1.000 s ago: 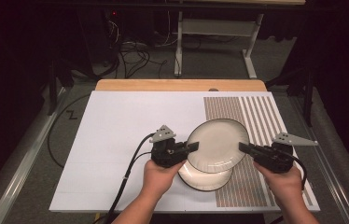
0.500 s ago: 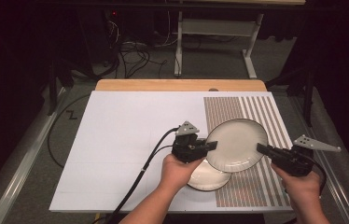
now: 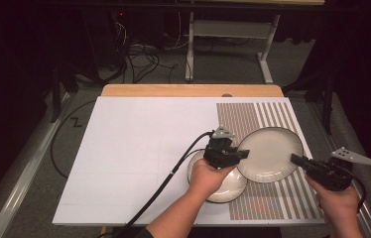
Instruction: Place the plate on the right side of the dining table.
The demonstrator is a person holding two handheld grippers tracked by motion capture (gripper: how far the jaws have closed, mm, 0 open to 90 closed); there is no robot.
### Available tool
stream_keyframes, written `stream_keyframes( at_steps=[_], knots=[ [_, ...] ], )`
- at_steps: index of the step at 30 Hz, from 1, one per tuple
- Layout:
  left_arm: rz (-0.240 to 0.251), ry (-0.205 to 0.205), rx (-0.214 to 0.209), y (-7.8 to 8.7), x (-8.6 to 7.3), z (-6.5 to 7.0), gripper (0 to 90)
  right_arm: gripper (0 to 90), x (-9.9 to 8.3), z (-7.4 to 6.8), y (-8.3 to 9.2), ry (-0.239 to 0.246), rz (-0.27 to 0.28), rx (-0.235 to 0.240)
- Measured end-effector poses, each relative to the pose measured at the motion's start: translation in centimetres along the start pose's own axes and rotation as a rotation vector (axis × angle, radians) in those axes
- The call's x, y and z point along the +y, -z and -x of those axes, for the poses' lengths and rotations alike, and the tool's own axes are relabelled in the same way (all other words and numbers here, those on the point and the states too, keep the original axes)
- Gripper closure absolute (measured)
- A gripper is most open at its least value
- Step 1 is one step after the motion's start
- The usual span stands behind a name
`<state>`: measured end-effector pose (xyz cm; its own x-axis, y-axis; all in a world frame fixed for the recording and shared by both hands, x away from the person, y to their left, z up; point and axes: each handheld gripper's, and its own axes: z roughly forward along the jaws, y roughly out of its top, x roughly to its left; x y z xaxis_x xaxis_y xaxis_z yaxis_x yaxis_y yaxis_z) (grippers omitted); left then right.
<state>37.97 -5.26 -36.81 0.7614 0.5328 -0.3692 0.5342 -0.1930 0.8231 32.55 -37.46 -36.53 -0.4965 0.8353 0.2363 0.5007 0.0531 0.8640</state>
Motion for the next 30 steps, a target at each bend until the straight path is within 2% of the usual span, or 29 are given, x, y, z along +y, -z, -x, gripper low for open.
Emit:
stream_keyframes(
  at_steps=[14,20,30],
  knots=[
    [-0.071,0.017,0.004,-4.1,-0.1,0.2,76.2,86.1,-1.2,2.9,0.6,-0.043,-0.024,-0.05],
    [-0.089,0.02,0.01,-5.0,0.0,0.2,76.2,86.0,-1.6,3.8,0.5,-0.061,-0.032,-0.058],
    [-0.118,0.03,0.021,-5.7,-0.2,-0.2,75.6,86.1,-2.0,4.3,0.0,-0.079,-0.051,-0.065]
  ],
)
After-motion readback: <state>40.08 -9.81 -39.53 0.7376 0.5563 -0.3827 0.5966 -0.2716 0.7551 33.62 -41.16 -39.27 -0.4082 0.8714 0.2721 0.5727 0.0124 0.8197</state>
